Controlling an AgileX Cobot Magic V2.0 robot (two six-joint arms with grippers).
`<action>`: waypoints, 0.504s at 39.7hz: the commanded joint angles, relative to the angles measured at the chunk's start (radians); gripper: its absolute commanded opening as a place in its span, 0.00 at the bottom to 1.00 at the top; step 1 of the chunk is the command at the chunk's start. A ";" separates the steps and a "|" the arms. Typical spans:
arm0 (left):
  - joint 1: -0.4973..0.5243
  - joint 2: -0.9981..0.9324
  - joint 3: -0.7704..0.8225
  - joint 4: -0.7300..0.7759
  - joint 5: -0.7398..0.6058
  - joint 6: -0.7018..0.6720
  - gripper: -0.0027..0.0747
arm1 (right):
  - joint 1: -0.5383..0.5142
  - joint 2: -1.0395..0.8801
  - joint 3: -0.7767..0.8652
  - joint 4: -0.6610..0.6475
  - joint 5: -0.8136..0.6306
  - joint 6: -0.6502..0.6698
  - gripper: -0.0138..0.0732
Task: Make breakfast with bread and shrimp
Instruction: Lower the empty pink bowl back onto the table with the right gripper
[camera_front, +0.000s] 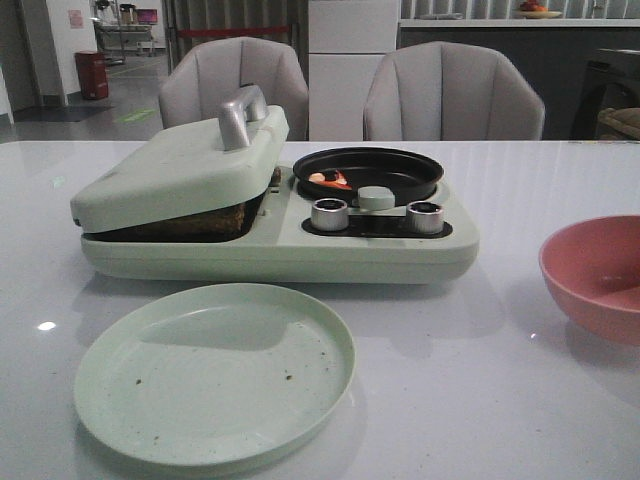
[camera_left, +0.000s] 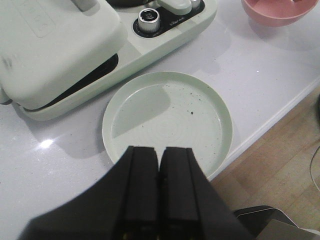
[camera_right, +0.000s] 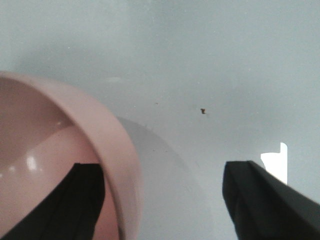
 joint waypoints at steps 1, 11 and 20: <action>-0.007 -0.006 -0.029 -0.021 -0.067 -0.006 0.16 | 0.000 -0.040 -0.022 0.021 -0.025 -0.013 0.86; -0.007 -0.006 -0.029 -0.021 -0.067 -0.006 0.16 | 0.083 -0.167 -0.022 -0.015 -0.034 -0.020 0.86; -0.007 -0.006 -0.029 -0.021 -0.067 -0.006 0.16 | 0.245 -0.347 -0.022 -0.088 0.012 0.015 0.86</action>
